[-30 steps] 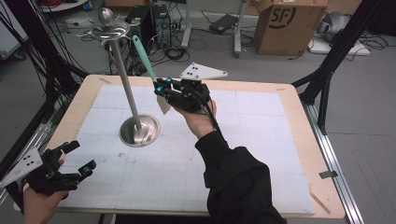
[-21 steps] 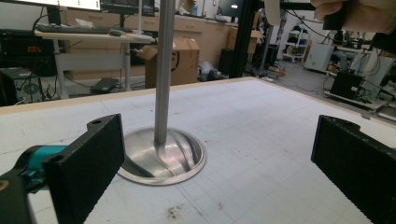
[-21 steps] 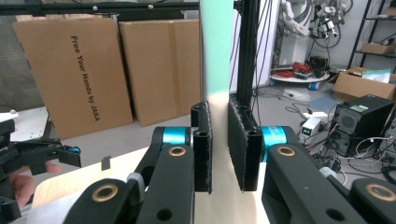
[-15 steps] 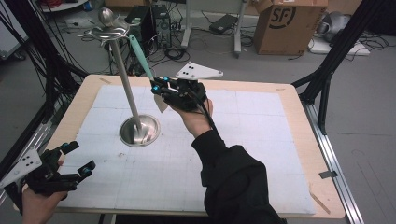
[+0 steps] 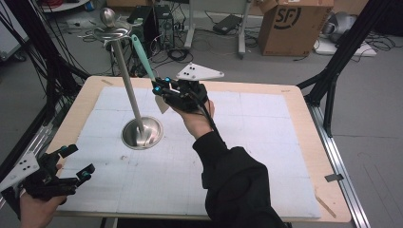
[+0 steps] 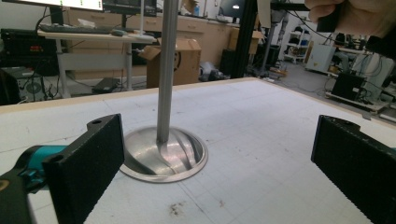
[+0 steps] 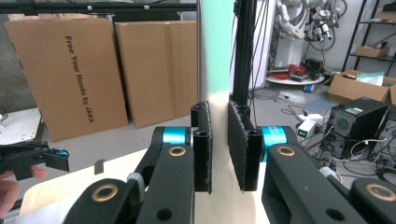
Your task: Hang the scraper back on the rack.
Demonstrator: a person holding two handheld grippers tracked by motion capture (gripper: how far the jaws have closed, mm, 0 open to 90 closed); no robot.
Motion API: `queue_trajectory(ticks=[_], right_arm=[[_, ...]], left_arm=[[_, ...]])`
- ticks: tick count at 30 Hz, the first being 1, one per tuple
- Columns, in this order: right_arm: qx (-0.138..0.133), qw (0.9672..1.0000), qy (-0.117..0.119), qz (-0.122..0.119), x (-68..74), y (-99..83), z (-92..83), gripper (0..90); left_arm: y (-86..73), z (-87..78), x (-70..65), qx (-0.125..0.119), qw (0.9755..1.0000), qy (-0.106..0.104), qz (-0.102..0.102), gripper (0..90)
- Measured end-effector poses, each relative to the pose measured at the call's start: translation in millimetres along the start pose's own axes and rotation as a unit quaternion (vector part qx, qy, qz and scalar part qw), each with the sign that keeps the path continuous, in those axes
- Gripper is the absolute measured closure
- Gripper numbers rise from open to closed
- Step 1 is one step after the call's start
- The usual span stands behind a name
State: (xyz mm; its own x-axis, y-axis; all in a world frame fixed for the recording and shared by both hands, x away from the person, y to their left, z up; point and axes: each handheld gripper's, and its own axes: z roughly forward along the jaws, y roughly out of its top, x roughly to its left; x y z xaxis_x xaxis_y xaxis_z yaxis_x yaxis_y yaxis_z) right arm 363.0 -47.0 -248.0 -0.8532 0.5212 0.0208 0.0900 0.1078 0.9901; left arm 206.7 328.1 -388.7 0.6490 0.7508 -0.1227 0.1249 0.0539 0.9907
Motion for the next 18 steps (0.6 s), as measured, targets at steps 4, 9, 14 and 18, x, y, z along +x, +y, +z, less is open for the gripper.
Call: queue_trajectory(ticks=[4, 9, 14, 18], right_arm=[[0.001, 1.0000, 0.002, 0.000, -0.1, -0.7, 2.5, 80.4], [0.003, 1.0000, 0.003, 0.001, 0.4, -1.9, 6.2, 80.4], [0.006, 1.0000, 0.003, 0.003, 0.8, -3.3, 9.4, 80.3], [0.005, 1.0000, 0.005, 0.005, 1.1, -4.1, 12.3, 80.4]], left_arm=[[-0.2, -0.5, 0.0, 0.001, 1.0000, 0.001, 0.000, 3.5], [0.0, -2.2, 0.3, -0.001, 1.0000, 0.001, -0.001, 3.5], [-0.3, -3.2, 0.3, 0.000, 1.0000, 0.002, -0.001, 3.5], [-0.2, -3.7, -0.5, 0.000, 1.0000, 0.003, -0.002, 3.5]])
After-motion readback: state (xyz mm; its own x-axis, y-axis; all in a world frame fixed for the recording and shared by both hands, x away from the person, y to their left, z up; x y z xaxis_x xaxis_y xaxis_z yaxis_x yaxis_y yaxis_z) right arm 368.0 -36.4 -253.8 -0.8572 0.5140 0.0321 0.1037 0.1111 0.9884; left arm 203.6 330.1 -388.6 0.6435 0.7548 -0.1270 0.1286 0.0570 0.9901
